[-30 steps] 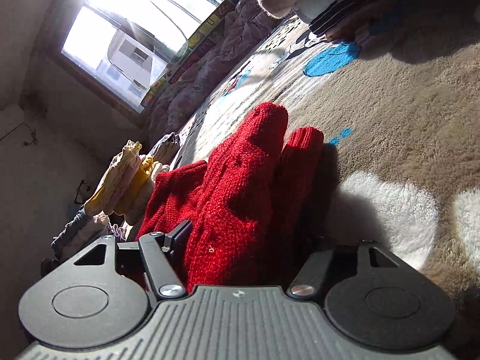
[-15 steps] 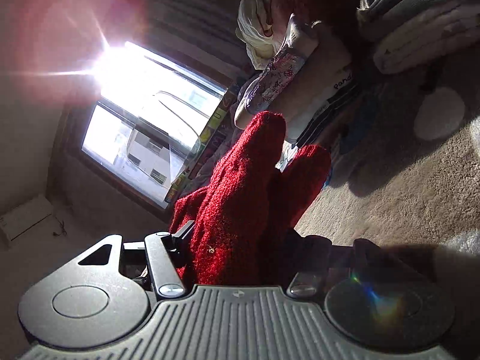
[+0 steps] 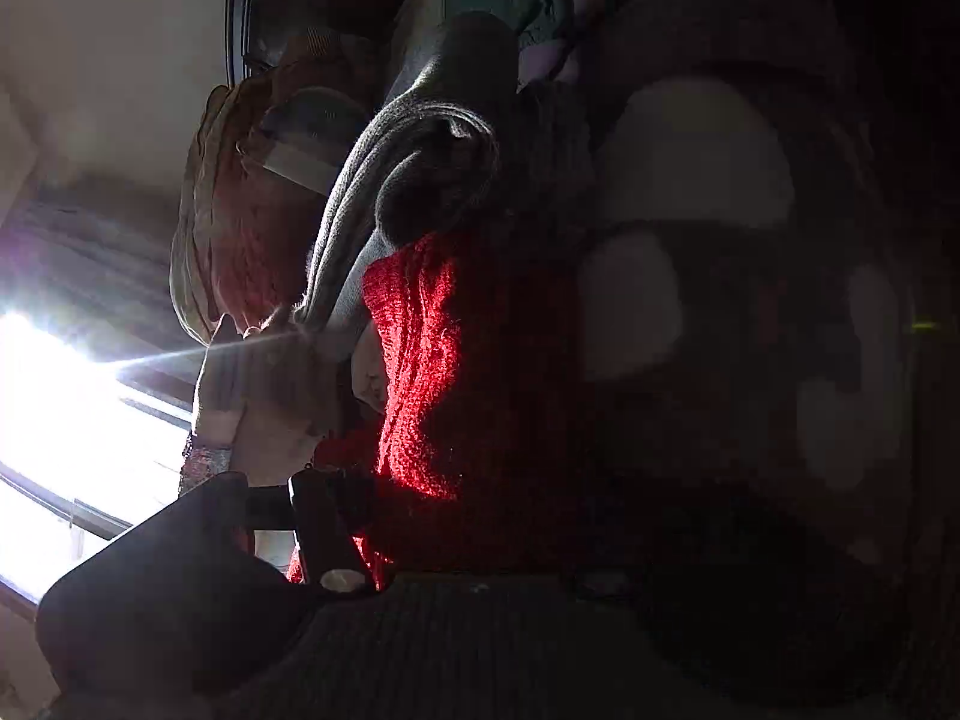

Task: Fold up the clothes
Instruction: 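Carry the folded sweater with both grippers onto the clothes pile by the headboard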

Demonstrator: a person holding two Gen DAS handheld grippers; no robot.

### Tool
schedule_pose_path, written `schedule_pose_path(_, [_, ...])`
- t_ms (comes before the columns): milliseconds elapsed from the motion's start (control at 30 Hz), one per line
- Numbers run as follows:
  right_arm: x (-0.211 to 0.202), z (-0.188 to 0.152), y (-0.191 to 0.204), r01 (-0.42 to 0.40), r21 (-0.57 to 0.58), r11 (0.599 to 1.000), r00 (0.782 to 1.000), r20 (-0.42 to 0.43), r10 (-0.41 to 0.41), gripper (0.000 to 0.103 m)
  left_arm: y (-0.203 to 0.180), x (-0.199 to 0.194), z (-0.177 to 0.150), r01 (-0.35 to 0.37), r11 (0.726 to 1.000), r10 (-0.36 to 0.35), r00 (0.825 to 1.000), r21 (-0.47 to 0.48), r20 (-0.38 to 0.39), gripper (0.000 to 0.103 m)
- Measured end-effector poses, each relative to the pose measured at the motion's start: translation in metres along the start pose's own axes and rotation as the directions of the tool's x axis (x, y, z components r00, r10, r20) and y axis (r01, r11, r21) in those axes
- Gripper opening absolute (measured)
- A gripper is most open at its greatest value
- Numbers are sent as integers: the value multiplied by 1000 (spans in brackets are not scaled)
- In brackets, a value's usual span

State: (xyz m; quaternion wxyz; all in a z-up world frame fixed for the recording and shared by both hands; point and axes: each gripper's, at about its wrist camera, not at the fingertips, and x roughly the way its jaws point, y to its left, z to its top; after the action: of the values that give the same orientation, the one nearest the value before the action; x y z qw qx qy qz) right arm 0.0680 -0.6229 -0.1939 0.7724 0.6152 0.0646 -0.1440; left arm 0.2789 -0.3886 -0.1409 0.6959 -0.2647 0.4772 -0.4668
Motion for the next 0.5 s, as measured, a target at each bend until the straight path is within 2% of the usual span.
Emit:
schedule_pose_path(100, [9,1,12,19,-114,993,1000,-15,-21,59,0,3,-2,1,1000,0,1000,-13,15,57])
schedule_pose_path(233, [25,21,11,4,-83,997,1000,-9,-5,56,-10,26,2,-17,1000,18,1000,-16,26,55])
schedule_pose_path(367, [38,55,16,-24,-10,1000,1000,-19,24,55,-9,57,18,4,999,-2,999,-49,46,53])
schedule_pose_path(500, [76,86,22,-14,-32,999,999,-42,12,55,-1,79,41,5,997,2,995,-80,95,51])
